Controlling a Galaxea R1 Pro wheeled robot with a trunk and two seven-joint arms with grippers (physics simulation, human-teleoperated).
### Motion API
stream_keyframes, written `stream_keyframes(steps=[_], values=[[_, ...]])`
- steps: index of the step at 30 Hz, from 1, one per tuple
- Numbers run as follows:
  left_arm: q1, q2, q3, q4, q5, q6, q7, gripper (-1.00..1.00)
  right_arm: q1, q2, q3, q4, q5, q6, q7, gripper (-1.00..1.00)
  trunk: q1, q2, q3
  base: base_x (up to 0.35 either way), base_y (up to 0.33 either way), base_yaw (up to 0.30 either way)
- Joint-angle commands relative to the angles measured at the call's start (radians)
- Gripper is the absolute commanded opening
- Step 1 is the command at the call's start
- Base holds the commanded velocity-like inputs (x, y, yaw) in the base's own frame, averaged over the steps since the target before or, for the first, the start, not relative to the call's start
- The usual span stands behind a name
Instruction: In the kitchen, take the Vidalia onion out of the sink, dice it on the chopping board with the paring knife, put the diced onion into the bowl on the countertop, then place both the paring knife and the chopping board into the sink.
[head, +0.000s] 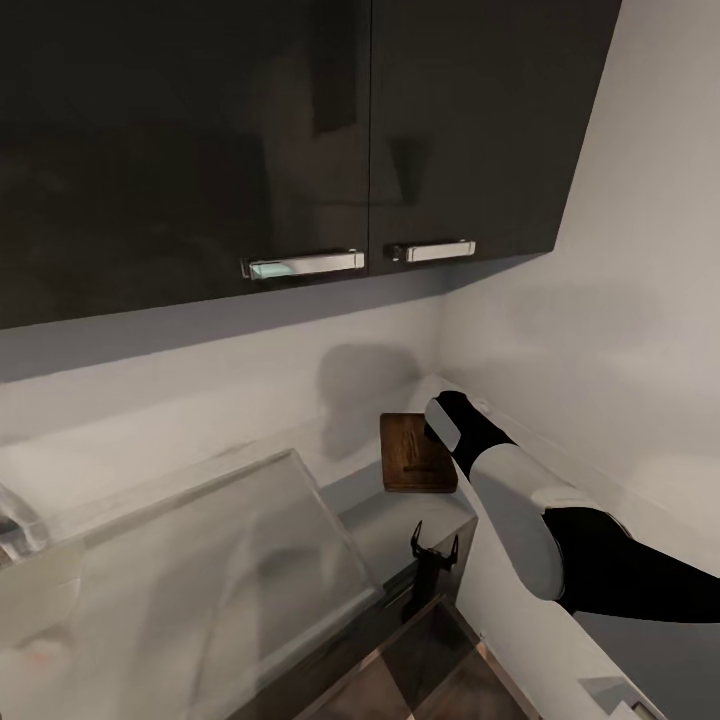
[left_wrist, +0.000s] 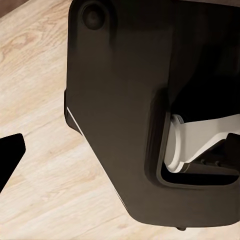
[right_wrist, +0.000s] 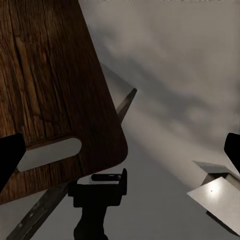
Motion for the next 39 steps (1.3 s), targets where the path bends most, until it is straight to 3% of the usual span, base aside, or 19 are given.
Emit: stream_keyframes(steps=[1,39], values=[[0.0,0.0,0.0,-0.001,0.007,-0.001,0.0,1.0,-0.001,0.001,-0.004,-0.002,-0.003,0.003,-0.005,1.0,0.001,-0.002,-0.002,0.002,0.0,0.0],[0.0,0.0,0.0,0.011,0.007,-0.001,-0.001,1.0,-0.001,0.001,-0.003,0.001,-0.005,0.003,-0.005,1.0,0.001,-0.002,-0.002,0.0,-0.021,0.0]])
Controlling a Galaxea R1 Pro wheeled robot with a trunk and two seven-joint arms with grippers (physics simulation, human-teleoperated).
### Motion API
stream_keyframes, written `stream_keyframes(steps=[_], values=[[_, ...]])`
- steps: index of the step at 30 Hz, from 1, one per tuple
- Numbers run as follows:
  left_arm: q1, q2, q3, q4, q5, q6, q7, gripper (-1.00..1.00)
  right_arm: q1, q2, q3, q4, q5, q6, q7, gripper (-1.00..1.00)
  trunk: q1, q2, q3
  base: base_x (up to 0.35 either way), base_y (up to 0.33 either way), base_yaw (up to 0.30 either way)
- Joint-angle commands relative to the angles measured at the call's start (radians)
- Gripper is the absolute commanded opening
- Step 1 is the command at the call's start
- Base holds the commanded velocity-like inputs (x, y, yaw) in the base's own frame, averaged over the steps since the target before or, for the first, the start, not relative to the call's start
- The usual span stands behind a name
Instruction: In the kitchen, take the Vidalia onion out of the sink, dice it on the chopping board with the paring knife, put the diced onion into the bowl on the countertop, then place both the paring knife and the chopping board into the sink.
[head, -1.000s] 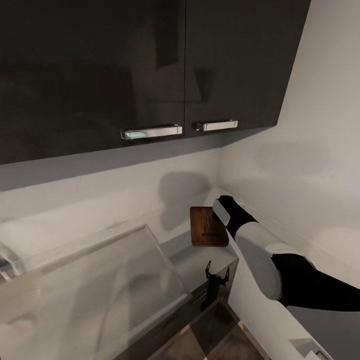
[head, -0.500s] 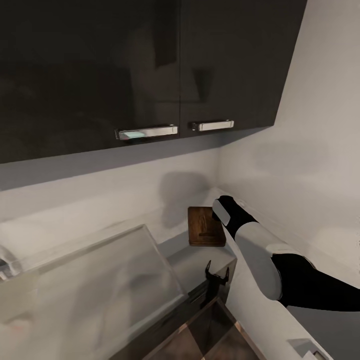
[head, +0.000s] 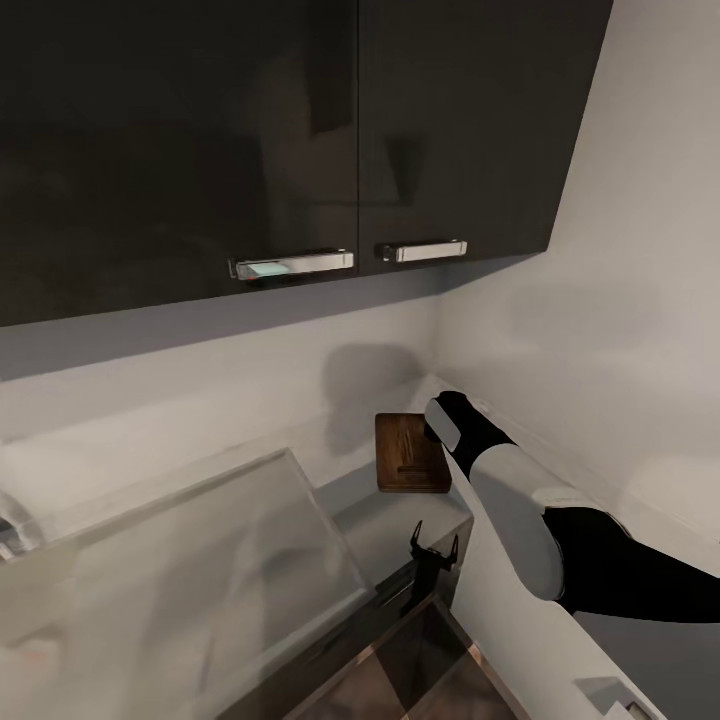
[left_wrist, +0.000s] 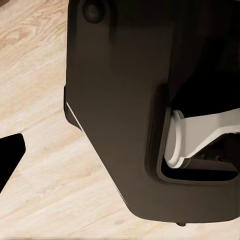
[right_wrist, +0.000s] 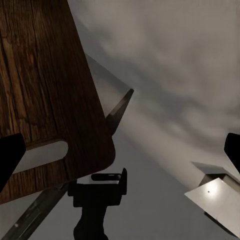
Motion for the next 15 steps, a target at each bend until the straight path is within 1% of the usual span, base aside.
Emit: stream_keyframes(steps=[1,10,15], values=[[0.0,0.0,0.0,0.0,0.007,-0.001,-0.001,1.0,-0.001,0.001,-0.004,-0.002,-0.003,0.003,-0.005,1.0,0.001,-0.002,-0.002,0.0,0.0,0.0],[0.0,0.0,0.0,0.004,0.007,-0.001,0.0,1.0,-0.001,0.001,-0.006,0.007,-0.004,0.002,-0.005,1.0,0.001,-0.002,-0.002,0.0,0.0,0.0],[0.0,0.0,0.0,0.005,0.007,-0.001,0.0,1.0,-0.001,0.001,-0.006,0.008,-0.005,0.003,-0.005,1.0,0.001,-0.002,-0.008,0.0,0.0,0.0]])
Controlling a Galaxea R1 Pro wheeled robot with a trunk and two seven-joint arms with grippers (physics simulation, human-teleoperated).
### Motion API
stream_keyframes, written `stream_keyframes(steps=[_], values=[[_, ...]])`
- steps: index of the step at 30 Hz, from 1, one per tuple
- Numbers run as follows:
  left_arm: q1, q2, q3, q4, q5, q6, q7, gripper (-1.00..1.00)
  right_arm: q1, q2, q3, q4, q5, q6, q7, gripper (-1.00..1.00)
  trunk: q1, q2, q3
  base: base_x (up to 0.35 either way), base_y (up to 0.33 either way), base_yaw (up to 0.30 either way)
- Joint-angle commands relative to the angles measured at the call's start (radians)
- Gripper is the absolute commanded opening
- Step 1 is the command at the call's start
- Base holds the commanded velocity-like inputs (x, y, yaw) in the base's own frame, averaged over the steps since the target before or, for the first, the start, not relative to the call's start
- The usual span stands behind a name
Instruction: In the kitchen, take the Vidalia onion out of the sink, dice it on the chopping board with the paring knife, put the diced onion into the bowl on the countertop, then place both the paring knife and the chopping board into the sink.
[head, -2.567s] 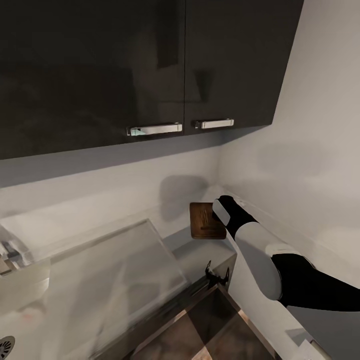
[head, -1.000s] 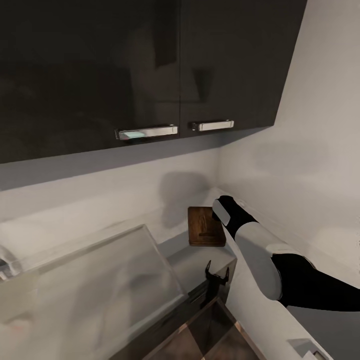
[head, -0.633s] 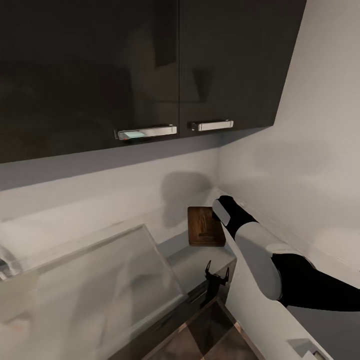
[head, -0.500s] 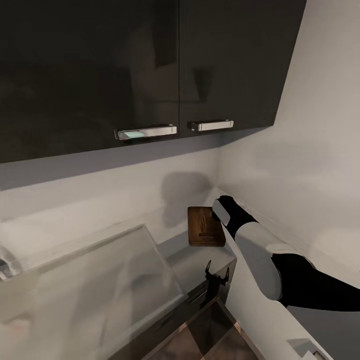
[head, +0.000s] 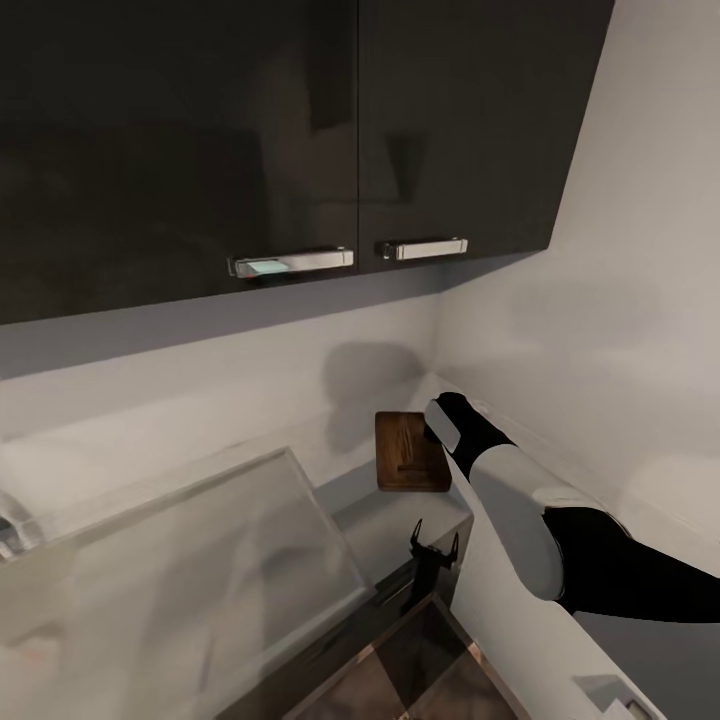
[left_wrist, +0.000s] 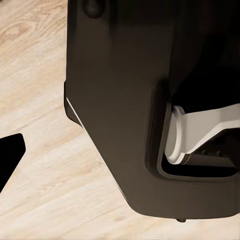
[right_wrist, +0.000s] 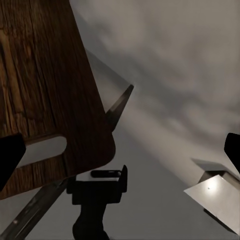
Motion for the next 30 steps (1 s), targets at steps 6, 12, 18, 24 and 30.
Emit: stream_keyframes(steps=[6,12,18,24,30], values=[[0.0,0.0,0.0,0.0,0.007,-0.001,-0.001,1.0,-0.001,0.001,-0.004,-0.001,-0.003,0.003,-0.005,1.0,0.001,-0.002,-0.011,0.0,0.0,0.0],[0.0,0.0,0.0,0.0,0.007,-0.001,-0.001,1.0,-0.001,0.001,-0.004,-0.004,-0.003,0.003,-0.005,1.0,0.001,-0.002,-0.02,0.0,0.0,0.0],[0.0,0.0,0.0,0.0,0.007,-0.001,0.0,1.0,-0.001,0.001,-0.004,-0.004,-0.003,0.003,-0.005,1.0,0.001,-0.002,-0.03,0.0,0.0,0.0],[0.0,0.0,0.0,0.006,0.007,-0.001,0.0,1.0,-0.001,0.001,-0.004,-0.004,-0.003,0.003,-0.005,1.0,0.001,-0.002,-0.039,0.0,0.0,0.0],[0.0,0.0,0.0,0.009,0.007,-0.002,-0.001,1.0,-0.001,0.001,-0.004,-0.007,-0.003,0.002,-0.004,1.0,0.001,-0.002,-0.046,0.0,0.0,0.0]])
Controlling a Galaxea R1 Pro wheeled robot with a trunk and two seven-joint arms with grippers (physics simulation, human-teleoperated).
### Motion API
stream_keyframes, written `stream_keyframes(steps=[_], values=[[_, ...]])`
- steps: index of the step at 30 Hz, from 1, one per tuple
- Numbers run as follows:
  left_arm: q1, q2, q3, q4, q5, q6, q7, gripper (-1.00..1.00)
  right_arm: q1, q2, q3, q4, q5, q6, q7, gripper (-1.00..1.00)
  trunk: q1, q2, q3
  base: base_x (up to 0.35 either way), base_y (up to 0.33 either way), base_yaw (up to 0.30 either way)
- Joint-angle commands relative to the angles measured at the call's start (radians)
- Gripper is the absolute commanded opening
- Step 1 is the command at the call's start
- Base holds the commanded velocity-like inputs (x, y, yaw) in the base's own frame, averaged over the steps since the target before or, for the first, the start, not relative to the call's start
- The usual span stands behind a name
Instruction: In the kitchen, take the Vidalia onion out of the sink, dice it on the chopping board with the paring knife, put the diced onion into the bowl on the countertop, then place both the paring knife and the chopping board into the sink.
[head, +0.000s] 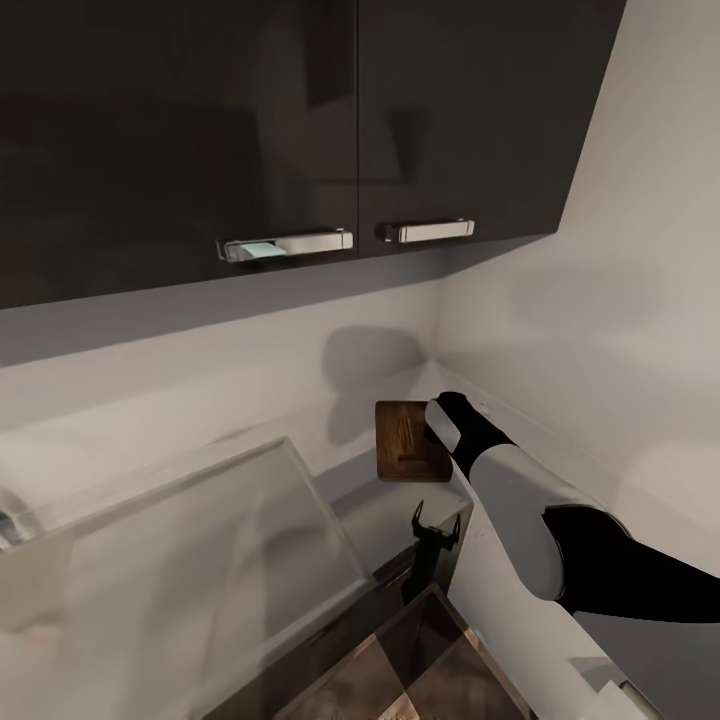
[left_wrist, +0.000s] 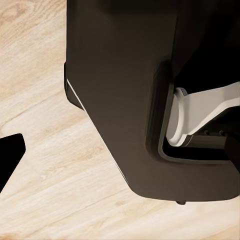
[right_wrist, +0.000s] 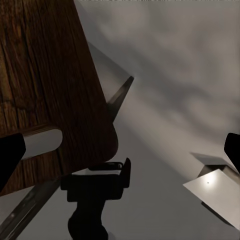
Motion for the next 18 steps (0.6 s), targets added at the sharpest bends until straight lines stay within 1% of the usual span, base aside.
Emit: stream_keyframes(steps=[1,11,13,15,18], values=[[0.0,0.0,0.0,-0.002,0.007,-0.001,0.0,1.0,-0.001,0.001,-0.004,-0.002,-0.003,0.003,-0.005,1.0,0.001,-0.002,-0.002,0.0,0.0,0.0],[0.0,0.0,0.0,-0.001,0.007,-0.001,0.0,1.0,-0.001,0.001,-0.003,-0.006,-0.003,0.003,0.006,1.0,0.001,-0.002,-0.003,0.0,0.0,0.0],[0.0,0.0,0.0,-0.001,0.007,-0.001,0.0,1.0,-0.001,0.001,-0.003,-0.007,-0.002,0.003,0.022,1.0,0.001,-0.002,-0.003,0.0,0.0,0.0],[0.0,0.0,0.0,-0.001,0.007,-0.001,0.0,1.0,-0.001,0.001,-0.003,-0.007,-0.002,0.002,0.053,1.0,0.001,-0.002,-0.003,0.0,0.0,0.0],[0.0,0.0,0.0,-0.001,0.007,0.0,-0.001,1.0,-0.001,0.001,-0.003,-0.008,-0.002,0.002,0.074,1.0,0.001,-0.002,-0.003,0.0,0.0,0.0]])
